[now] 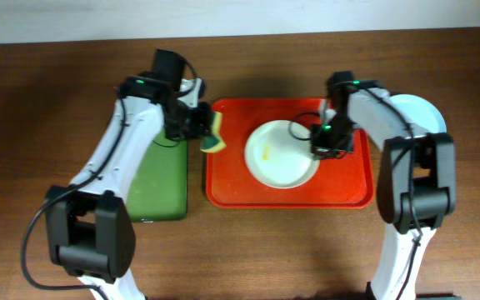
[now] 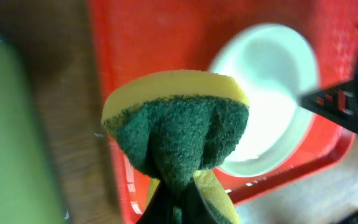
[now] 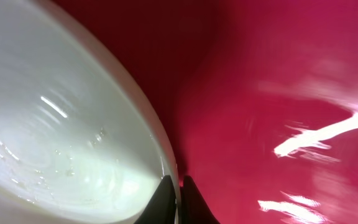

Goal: Clean dirty plates on tray and stack at the side
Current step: 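Scrub the cream plate with the sponge held in the left gripper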

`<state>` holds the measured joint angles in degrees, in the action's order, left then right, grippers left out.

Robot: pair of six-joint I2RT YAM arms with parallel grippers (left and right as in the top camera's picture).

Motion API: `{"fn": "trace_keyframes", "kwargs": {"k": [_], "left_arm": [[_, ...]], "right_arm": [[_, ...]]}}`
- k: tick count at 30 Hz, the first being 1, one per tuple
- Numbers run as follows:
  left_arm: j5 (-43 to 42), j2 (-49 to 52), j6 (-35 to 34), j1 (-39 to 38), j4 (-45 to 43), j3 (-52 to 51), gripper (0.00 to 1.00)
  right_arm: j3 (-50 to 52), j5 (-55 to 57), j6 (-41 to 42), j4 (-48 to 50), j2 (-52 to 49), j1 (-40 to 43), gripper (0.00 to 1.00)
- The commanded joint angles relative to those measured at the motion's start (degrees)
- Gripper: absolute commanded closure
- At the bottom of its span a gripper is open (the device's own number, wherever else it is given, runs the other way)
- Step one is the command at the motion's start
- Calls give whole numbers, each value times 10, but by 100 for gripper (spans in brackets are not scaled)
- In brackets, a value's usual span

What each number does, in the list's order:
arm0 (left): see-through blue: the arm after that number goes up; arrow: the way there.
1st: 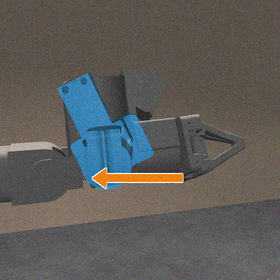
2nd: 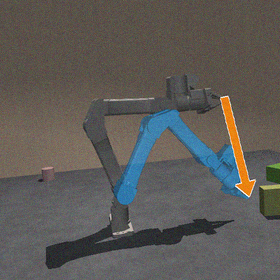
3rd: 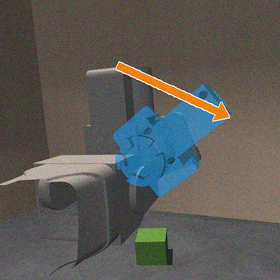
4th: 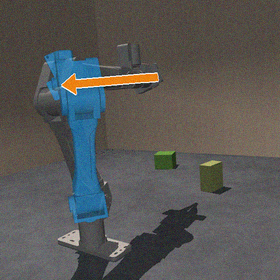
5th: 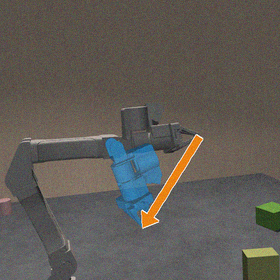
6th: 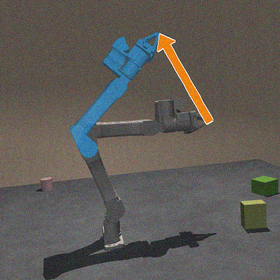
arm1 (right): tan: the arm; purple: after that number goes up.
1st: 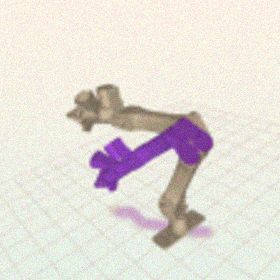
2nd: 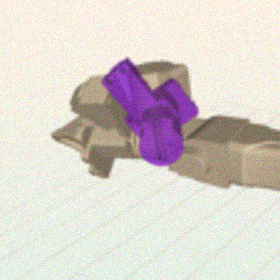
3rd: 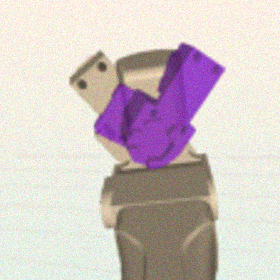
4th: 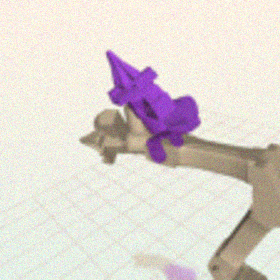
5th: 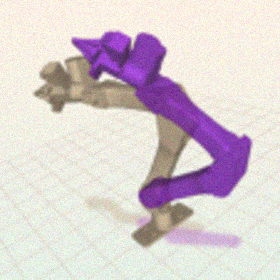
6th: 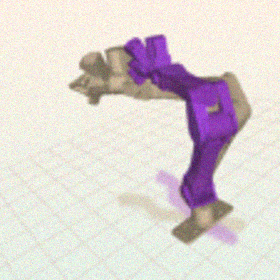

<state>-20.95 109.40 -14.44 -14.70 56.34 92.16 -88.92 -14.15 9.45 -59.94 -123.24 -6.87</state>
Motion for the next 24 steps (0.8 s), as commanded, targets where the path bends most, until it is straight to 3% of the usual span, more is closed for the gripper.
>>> {"fn": "trace_keyframes", "kwargs": {"k": [1,5,10,17,18,21,23,24], "left_arm": [[-22,3,-10,-51,-50,-24,100],[19,6,-45,-94,-88,-49,100],[29,34,-107,-104,-126,-84,100],[10,119,-121,-113,-174,-85,100],[44,129,-121,-115,-171,-85,100],[281,127,-121,-103,-103,-75,100],[330,123,-121,-94,-58,-50,100],[309,117,-121,-87,-26,-19,100]], "right_arm": [[9,8,-27,24,-9,-54,96],[9,-2,-59,26,-9,-74,96],[9,-7,-10,37,-9,-70,96],[9,-7,-10,39,-9,-70,96],[9,-6,-10,38,-9,-70,96],[9,-2,-10,32,-9,-70,96],[9,-2,-10,35,-9,-70,96],[9,-2,-10,37,-9,-70,96]]}}
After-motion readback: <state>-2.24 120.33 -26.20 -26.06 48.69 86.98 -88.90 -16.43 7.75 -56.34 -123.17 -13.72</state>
